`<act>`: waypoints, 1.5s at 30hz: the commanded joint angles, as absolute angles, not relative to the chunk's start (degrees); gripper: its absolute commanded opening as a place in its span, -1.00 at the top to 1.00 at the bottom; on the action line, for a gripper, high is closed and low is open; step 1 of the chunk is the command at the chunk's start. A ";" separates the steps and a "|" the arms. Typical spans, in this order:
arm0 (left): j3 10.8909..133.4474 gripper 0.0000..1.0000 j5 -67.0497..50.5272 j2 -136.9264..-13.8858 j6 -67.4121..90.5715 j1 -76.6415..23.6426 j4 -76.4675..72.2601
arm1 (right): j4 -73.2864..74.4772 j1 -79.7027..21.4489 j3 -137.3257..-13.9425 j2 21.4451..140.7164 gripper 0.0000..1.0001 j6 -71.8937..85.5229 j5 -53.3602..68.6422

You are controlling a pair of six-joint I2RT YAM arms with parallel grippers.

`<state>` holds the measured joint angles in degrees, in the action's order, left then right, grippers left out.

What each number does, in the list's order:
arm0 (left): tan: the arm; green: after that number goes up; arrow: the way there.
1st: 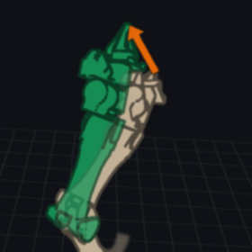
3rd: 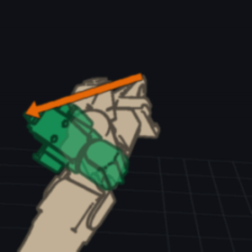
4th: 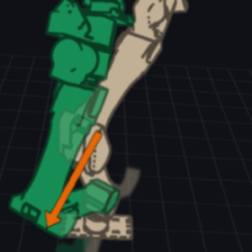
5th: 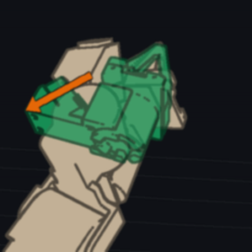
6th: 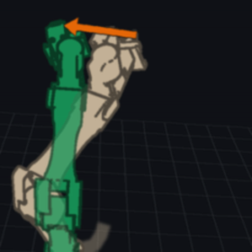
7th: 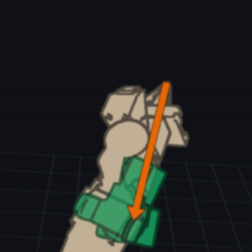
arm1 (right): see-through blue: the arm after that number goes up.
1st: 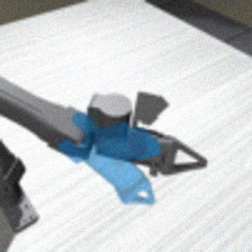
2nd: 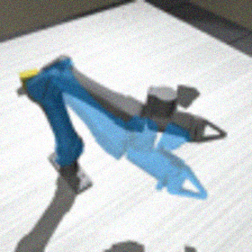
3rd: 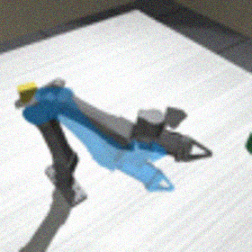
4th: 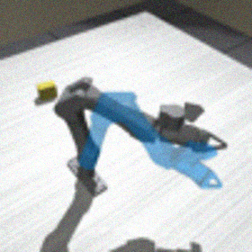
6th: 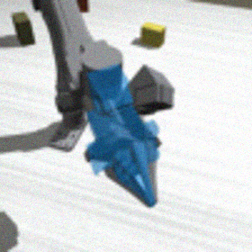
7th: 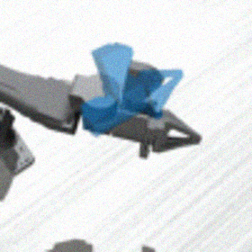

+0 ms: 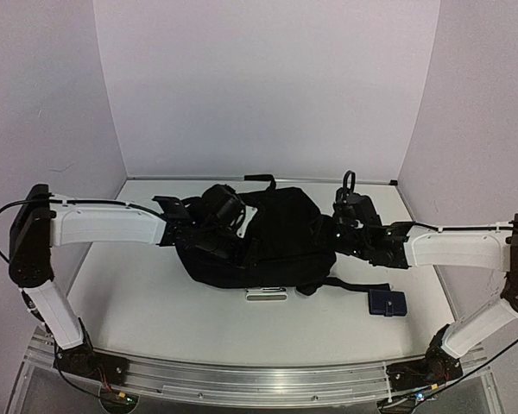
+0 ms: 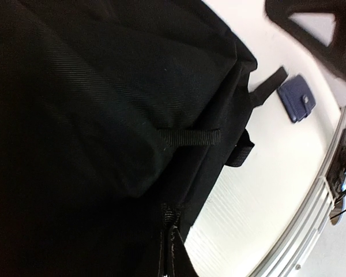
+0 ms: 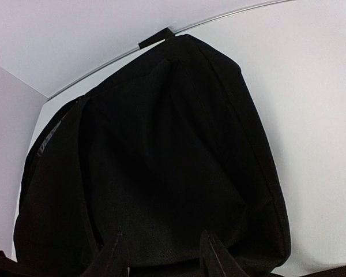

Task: Pack the student bag
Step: Zip the student bag at the center of the board.

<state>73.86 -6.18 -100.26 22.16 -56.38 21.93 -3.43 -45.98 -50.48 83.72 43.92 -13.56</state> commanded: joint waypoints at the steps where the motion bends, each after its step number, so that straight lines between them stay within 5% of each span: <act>1: 69.89 1.00 -0.57 -89.50 24.95 -56.61 15.83 | -4.03 -47.94 -51.29 82.39 0.23 41.51 -13.94; 8: 68.21 1.00 -0.54 -86.82 26.52 -56.62 16.43 | -0.28 -51.86 -54.05 84.88 0.16 41.03 -17.56; 15: 66.52 1.00 1.04 -85.54 27.50 -56.64 15.95 | 5.58 -51.56 -51.08 83.05 -0.21 46.83 -21.63; 28: 65.93 1.00 1.11 -85.52 27.94 -56.60 13.65 | -9.15 -38.11 -39.26 80.45 -0.33 50.98 1.40; 35: 65.00 1.00 1.16 -85.13 28.72 -56.60 12.00 | -11.35 -37.38 -38.38 83.86 0.02 52.03 2.57; 42: 62.57 1.00 0.94 -83.03 28.62 -56.54 10.27 | -14.59 -34.54 -38.33 88.20 1.00 54.08 3.54; 45: 60.93 1.00 4.52 -80.91 29.71 -55.20 11.63 | -14.51 -33.27 -38.71 89.69 1.00 54.08 1.72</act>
<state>61.88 0.68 -86.56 28.52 -56.32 14.87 -12.05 -35.22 -38.46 87.47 53.24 3.94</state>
